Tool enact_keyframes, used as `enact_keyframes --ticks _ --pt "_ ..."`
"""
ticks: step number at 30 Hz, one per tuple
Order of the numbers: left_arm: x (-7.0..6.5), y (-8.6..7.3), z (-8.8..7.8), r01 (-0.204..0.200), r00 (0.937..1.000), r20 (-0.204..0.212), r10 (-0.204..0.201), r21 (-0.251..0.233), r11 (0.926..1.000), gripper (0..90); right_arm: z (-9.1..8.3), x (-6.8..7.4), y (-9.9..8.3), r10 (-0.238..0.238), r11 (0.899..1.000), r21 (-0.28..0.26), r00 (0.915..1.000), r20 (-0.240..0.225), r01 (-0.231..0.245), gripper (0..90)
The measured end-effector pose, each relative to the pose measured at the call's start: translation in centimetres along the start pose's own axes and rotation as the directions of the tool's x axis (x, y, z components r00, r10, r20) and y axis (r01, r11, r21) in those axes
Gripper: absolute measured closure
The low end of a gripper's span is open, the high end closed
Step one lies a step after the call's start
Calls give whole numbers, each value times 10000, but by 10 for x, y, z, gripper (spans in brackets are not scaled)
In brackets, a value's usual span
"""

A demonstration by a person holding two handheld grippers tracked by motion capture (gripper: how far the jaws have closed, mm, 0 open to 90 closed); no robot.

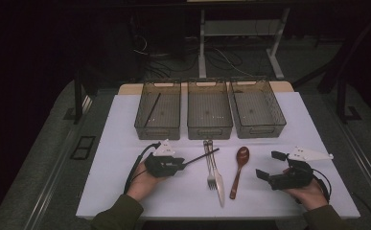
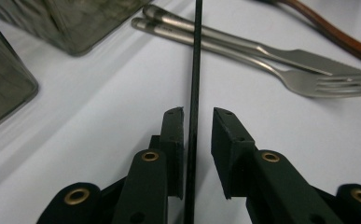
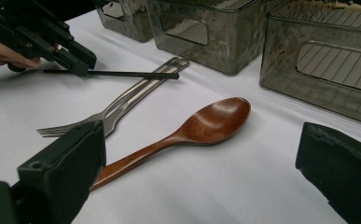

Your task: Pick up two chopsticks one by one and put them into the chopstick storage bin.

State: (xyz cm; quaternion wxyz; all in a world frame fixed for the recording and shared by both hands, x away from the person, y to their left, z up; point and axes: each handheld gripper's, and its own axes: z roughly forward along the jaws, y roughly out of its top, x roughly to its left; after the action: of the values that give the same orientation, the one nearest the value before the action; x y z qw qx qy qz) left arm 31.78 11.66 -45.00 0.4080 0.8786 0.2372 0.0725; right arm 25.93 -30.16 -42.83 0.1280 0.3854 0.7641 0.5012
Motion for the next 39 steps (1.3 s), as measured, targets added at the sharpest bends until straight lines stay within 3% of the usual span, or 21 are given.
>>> enact_keyframes --ticks 7,21,31,39 --pt "0 -2 2 -128 9999 41 127 269 9996 788 0 0 0 -18 10000 25 10000 -7 18 11" --pt "2 -1 2 -137 9998 132 133 296 9995 850 0 0 0 10 10000 8 10000 -15 -10 12" --pt "2 2 -5 82 9996 255 -79 -102 9999 851 0 0 0 11 10000 -4 10000 -46 -11 12" --pt "-2 10 -12 -88 9987 491 102 -282 9996 851 0 0 0 11 10000 -1 10000 -28 -11 11"
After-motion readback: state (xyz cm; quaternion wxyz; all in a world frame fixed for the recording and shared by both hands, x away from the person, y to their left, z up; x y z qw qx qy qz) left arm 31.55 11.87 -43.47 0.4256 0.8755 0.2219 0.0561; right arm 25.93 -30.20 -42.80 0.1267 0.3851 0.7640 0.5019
